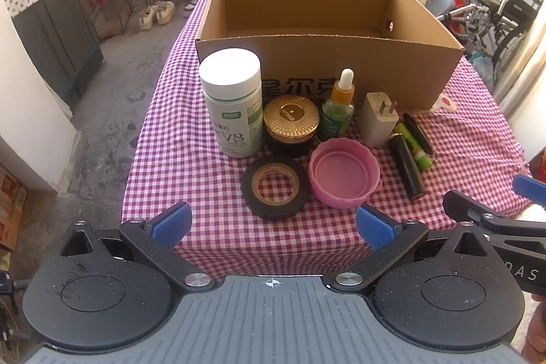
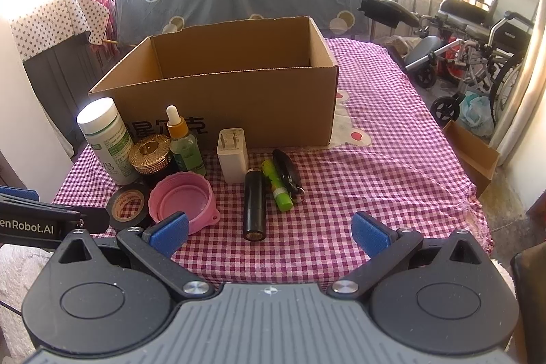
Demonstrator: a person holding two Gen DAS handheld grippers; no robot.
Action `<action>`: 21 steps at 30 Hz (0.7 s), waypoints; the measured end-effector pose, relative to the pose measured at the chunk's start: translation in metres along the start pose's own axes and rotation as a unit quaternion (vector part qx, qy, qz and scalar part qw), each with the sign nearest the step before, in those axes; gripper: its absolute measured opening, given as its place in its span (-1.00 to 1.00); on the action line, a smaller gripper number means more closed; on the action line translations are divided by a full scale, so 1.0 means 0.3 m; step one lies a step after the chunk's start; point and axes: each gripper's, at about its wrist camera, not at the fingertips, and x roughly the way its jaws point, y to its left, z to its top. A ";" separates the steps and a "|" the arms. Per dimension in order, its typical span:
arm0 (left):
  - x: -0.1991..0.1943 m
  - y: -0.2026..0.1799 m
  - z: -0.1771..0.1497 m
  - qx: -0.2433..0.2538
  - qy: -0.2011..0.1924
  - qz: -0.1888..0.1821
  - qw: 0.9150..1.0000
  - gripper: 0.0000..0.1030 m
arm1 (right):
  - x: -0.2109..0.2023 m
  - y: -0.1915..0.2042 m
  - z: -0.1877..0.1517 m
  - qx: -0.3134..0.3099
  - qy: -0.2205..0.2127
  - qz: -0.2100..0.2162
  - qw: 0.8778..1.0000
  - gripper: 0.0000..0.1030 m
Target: Organize rigid objects
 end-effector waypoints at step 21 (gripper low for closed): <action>0.003 0.005 -0.001 -0.004 0.002 0.002 1.000 1.00 | 0.005 0.002 0.002 -0.001 0.005 -0.002 1.000 1.00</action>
